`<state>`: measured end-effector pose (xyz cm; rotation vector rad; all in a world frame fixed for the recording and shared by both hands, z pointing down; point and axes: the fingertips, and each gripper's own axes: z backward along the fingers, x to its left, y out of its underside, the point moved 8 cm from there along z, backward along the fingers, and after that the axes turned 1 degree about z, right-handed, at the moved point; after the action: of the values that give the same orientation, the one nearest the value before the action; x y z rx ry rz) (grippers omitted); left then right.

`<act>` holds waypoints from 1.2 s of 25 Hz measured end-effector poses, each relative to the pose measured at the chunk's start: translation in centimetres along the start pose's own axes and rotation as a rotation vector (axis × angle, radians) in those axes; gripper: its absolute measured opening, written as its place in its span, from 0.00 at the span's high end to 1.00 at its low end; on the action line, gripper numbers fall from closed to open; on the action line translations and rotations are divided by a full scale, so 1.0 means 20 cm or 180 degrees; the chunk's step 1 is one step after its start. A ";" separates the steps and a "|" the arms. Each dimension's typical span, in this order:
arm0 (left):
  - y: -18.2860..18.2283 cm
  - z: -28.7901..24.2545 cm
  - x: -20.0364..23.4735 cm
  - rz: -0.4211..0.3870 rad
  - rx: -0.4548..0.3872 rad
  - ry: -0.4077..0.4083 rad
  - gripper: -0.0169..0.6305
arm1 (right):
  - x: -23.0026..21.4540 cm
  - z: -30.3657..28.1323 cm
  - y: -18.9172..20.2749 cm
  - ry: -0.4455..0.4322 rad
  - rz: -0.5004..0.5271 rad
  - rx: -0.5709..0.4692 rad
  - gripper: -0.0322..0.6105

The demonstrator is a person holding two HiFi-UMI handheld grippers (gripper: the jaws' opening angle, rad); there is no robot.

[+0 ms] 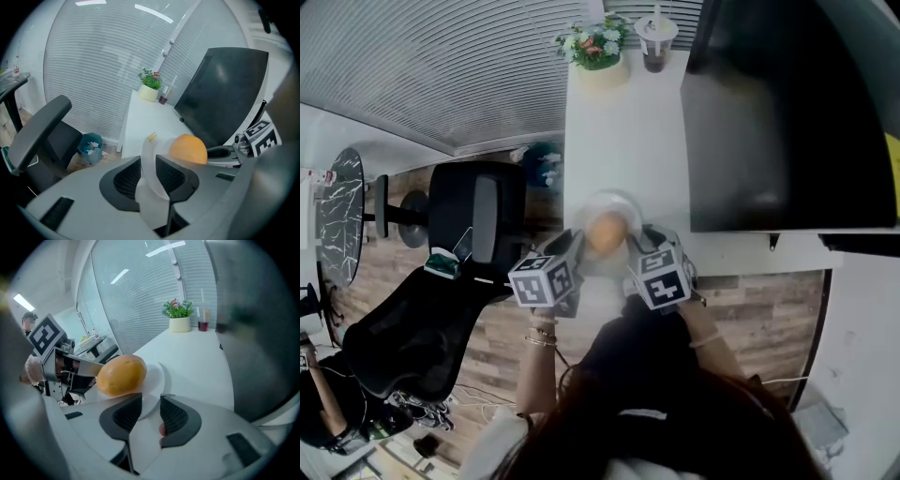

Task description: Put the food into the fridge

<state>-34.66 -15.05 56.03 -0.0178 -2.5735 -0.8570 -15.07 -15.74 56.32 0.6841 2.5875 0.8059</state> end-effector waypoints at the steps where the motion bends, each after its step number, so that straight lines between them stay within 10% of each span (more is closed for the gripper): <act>1: 0.00 0.01 0.00 -0.0004 -0.0008 -0.0003 0.82 | 0.00 0.01 0.00 0.0008 0.0004 -0.0026 0.76; 30: 0.12 0.47 -0.14 -0.0184 -0.0312 0.0175 0.83 | 0.30 0.41 0.06 0.0397 -0.0223 -0.0666 0.77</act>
<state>-35.40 -7.38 49.38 0.0508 -2.4897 -0.9904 -15.91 -7.97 49.52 0.4935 2.5696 1.1089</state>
